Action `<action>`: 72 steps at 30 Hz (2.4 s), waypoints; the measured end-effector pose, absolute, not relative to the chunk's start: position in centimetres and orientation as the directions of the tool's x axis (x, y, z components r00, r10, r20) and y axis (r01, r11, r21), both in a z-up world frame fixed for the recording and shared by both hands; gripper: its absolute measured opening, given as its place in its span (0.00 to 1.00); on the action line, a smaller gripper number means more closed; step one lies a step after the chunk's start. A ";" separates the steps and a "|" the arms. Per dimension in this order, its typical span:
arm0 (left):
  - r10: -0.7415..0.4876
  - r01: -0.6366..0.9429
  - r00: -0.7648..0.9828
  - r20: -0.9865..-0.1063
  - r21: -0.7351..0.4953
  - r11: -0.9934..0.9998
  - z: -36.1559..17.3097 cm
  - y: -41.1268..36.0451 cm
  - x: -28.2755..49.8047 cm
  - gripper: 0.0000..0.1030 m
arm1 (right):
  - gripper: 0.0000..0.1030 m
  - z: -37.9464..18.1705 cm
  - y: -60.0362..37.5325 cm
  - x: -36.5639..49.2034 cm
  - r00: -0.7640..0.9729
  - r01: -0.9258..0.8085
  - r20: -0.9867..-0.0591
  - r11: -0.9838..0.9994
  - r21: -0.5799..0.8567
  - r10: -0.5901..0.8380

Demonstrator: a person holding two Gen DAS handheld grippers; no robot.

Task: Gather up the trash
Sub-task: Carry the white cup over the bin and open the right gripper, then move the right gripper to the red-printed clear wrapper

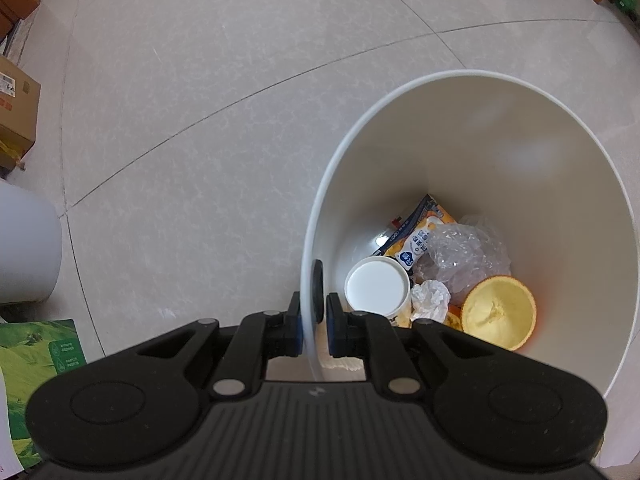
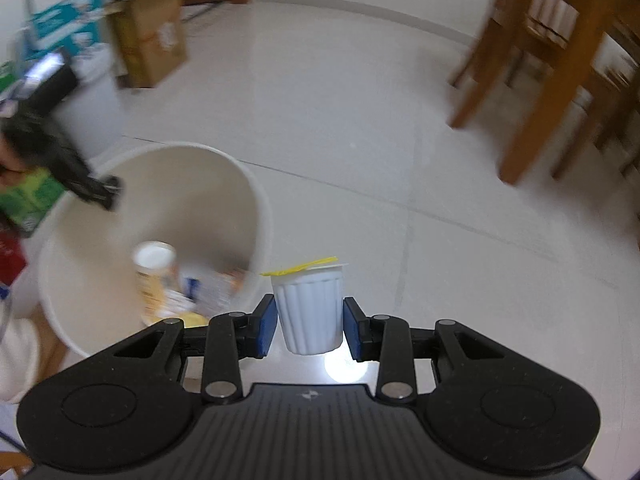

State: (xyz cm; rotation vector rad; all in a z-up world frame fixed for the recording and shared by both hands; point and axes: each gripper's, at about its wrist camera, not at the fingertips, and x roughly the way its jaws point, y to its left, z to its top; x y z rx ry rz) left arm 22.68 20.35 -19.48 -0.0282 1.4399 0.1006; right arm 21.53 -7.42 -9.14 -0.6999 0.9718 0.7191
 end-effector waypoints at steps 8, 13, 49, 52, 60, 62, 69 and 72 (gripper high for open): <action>0.052 -0.087 0.132 -0.990 0.041 0.995 -19.6 20.4 22.5 0.07 | 0.39 -11.0 -1.1 18.0 0.272 -0.887 -0.922 0.443 -0.128 0.277; 0.053 -0.088 0.131 -0.990 0.042 0.995 -19.5 20.4 22.6 0.07 | 0.46 -12.9 0.0 17.2 0.239 -0.898 -0.930 0.428 -0.102 0.279; 0.059 -0.093 0.129 -0.990 0.048 0.995 -19.5 20.3 22.7 0.07 | 0.79 -14.5 -18.0 21.9 0.439 -0.493 -0.898 0.842 -0.219 0.023; 0.057 -0.096 0.127 -0.990 0.045 0.994 -19.5 20.3 22.7 0.07 | 0.79 -17.0 -20.3 22.1 0.421 -0.438 -0.907 0.871 -0.223 -0.020; 0.055 -0.093 0.127 -0.990 0.043 0.995 -19.4 20.4 22.6 0.07 | 0.79 -25.3 -25.2 22.1 0.353 -0.403 -0.928 0.876 -0.266 -0.120; 0.053 -0.093 0.126 -0.991 0.041 0.995 -19.4 20.4 22.6 0.07 | 0.79 -27.1 -26.8 22.6 0.332 -0.356 -0.933 0.897 -0.261 -0.140; 0.040 -0.093 0.117 -0.992 0.030 0.995 -19.5 20.5 22.7 0.07 | 0.80 -33.0 -30.9 23.7 0.269 -0.224 -0.950 0.949 -0.223 -0.160; 0.038 -0.092 0.115 -0.993 0.028 0.995 -19.4 20.6 22.7 0.07 | 0.84 -34.9 -31.3 23.9 0.256 -0.220 -0.953 0.951 -0.219 -0.160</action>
